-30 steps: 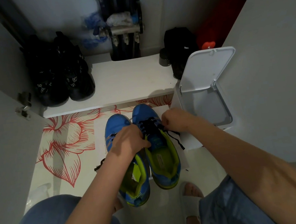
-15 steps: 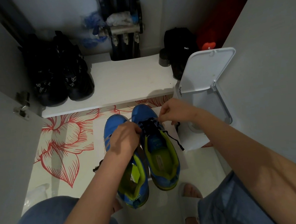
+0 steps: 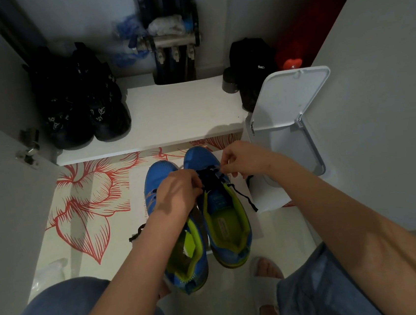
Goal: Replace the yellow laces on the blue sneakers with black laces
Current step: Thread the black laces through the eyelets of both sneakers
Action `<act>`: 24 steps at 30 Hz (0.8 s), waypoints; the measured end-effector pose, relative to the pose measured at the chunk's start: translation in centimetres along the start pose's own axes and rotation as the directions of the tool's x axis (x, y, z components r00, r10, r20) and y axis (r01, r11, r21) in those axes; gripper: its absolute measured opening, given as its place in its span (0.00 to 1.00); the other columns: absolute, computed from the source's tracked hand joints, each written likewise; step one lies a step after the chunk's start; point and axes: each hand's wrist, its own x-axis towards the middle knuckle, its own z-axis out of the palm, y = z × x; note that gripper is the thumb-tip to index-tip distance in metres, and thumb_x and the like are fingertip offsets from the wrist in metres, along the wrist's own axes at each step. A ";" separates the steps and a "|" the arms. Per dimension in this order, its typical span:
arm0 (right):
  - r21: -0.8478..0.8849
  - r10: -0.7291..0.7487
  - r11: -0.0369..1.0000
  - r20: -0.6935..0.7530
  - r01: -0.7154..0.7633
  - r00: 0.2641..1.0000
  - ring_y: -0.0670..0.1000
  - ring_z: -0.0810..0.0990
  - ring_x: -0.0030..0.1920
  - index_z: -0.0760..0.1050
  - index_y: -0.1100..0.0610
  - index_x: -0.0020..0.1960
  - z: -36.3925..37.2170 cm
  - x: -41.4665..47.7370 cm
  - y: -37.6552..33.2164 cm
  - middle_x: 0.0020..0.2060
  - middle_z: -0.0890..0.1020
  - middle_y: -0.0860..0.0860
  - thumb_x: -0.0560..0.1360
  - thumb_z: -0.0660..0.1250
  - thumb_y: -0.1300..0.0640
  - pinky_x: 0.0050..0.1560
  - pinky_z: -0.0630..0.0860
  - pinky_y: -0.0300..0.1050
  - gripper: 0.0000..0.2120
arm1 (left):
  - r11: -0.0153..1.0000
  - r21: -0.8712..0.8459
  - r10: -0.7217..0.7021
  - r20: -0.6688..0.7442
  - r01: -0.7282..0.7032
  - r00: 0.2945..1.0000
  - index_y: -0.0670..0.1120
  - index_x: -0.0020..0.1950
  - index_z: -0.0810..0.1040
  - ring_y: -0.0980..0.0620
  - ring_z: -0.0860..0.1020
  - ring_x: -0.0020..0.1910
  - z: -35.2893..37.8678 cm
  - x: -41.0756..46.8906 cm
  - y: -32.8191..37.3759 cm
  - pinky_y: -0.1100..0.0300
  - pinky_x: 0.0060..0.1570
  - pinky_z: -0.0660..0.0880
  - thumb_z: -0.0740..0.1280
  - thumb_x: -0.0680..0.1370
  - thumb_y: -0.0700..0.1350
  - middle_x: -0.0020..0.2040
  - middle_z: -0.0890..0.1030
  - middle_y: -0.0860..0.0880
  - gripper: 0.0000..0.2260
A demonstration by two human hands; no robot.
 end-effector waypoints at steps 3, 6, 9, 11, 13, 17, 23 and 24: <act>-0.003 -0.004 1.000 -0.002 0.004 1.000 0.43 0.73 0.31 0.76 0.61 0.49 0.0 0.0 0.1 0.33 0.76 0.49 0.76 0.66 0.60 0.25 0.70 0.31 0.05 | 0.999 0.024 0.029 -0.048 -0.028 0.998 0.44 0.58 0.78 0.47 0.79 0.53 0.1 -0.2 -0.2 0.59 0.48 0.73 0.63 0.79 0.42 0.54 0.80 0.46 0.10; 0.012 -0.016 1.000 -0.016 0.016 1.000 0.44 0.72 0.31 0.76 0.59 0.49 -0.1 0.0 0.0 0.36 0.74 0.46 0.76 0.65 0.61 0.27 0.72 0.34 0.02 | 0.997 -0.001 0.076 -0.011 -0.076 0.997 0.46 0.57 0.78 0.48 0.79 0.50 0.0 -0.1 -0.5 0.58 0.47 0.74 0.64 0.78 0.43 0.53 0.81 0.46 0.09; 0.012 -0.031 0.999 -0.020 0.031 0.999 0.44 0.73 0.32 0.75 0.57 0.48 0.0 0.1 -0.1 0.38 0.73 0.45 0.76 0.65 0.62 0.29 0.73 0.35 0.02 | 0.993 0.023 0.119 0.001 -0.119 0.993 0.46 0.56 0.78 0.49 0.79 0.48 -0.1 0.0 -0.5 0.59 0.45 0.73 0.65 0.78 0.44 0.51 0.82 0.47 0.08; -0.006 -0.040 0.999 -0.012 0.040 0.999 0.44 0.73 0.32 0.75 0.57 0.48 0.0 0.2 -0.1 0.38 0.73 0.45 0.76 0.65 0.62 0.29 0.72 0.34 0.02 | 0.990 0.057 0.129 -0.007 -0.128 0.992 0.45 0.55 0.77 0.48 0.78 0.48 0.2 0.1 -0.4 0.59 0.42 0.71 0.63 0.79 0.43 0.50 0.81 0.45 0.07; -0.013 -0.044 0.999 -0.006 0.044 0.999 0.45 0.74 0.33 0.76 0.59 0.50 0.0 0.2 0.0 0.38 0.74 0.45 0.76 0.65 0.62 0.31 0.73 0.37 0.03 | 0.998 -0.006 0.062 -0.048 -0.062 0.997 0.41 0.56 0.74 0.46 0.79 0.45 0.5 0.2 -0.6 0.56 0.41 0.73 0.61 0.79 0.41 0.48 0.80 0.43 0.08; -0.006 -0.033 0.999 0.031 0.034 0.999 0.46 0.76 0.33 0.75 0.57 0.49 0.0 0.1 0.3 0.37 0.76 0.47 0.76 0.64 0.63 0.34 0.75 0.40 0.03 | 0.867 -0.444 -0.221 0.062 0.225 0.973 0.35 0.54 0.73 0.49 0.79 0.29 0.8 0.6 -1.3 0.59 0.33 0.80 0.59 0.80 0.37 0.36 0.80 0.41 0.07; 0.008 -0.045 0.999 -0.004 0.045 0.999 0.44 0.75 0.32 0.75 0.56 0.48 0.1 0.4 0.3 0.40 0.78 0.51 0.76 0.64 0.63 0.30 0.73 0.36 0.04 | 0.970 -0.226 -0.090 0.024 0.093 0.996 0.42 0.57 0.77 0.45 0.80 0.47 0.8 0.3 -0.4 0.56 0.49 0.77 0.58 0.79 0.34 0.55 0.79 0.40 0.12; 0.011 -0.046 0.999 -0.004 0.046 0.999 0.44 0.75 0.32 0.76 0.56 0.48 0.1 0.5 0.2 0.41 0.79 0.52 0.76 0.64 0.63 0.30 0.73 0.36 0.04 | 0.976 -0.208 -0.059 0.018 0.061 0.998 0.44 0.56 0.77 0.46 0.80 0.46 0.7 0.2 -0.4 0.56 0.48 0.78 0.59 0.79 0.35 0.57 0.78 0.42 0.11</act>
